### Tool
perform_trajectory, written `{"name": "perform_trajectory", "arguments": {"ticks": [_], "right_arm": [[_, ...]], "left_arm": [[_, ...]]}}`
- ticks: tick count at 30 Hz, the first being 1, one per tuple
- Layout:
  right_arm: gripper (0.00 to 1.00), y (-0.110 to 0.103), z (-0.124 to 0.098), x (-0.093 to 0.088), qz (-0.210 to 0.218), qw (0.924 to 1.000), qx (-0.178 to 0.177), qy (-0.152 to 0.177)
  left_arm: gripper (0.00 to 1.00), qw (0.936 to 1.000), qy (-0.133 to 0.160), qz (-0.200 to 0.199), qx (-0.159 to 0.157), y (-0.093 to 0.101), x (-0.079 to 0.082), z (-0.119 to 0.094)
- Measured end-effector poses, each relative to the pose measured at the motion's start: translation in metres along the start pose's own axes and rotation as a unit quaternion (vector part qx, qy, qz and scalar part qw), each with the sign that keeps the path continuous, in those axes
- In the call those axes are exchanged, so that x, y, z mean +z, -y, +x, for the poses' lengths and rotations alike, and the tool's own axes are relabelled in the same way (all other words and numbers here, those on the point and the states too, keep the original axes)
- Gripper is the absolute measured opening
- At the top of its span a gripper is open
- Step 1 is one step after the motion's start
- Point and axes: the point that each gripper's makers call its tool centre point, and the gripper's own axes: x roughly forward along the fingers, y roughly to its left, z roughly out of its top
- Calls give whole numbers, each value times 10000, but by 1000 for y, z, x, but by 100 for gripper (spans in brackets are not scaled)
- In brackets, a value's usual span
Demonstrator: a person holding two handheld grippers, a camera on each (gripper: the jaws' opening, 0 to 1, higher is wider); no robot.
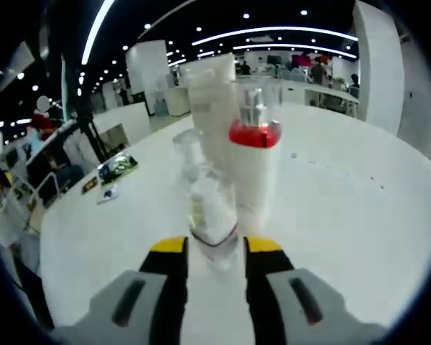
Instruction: Arrange the skincare products in the storage area until every visible bottle or jar stands upright without overlapping.
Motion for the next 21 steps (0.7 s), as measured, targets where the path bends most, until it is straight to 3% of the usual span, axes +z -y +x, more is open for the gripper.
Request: {"name": "perform_trajectory", "arguments": {"ticks": [5, 21], "right_arm": [[23, 0, 1, 1, -71, 10000, 2, 12], [22, 6, 7, 4, -275, 9995, -153, 30]], "left_arm": [[22, 10000, -17, 15, 18, -1, 1, -1], [22, 9999, -131, 54, 73, -5, -2, -4]]}}
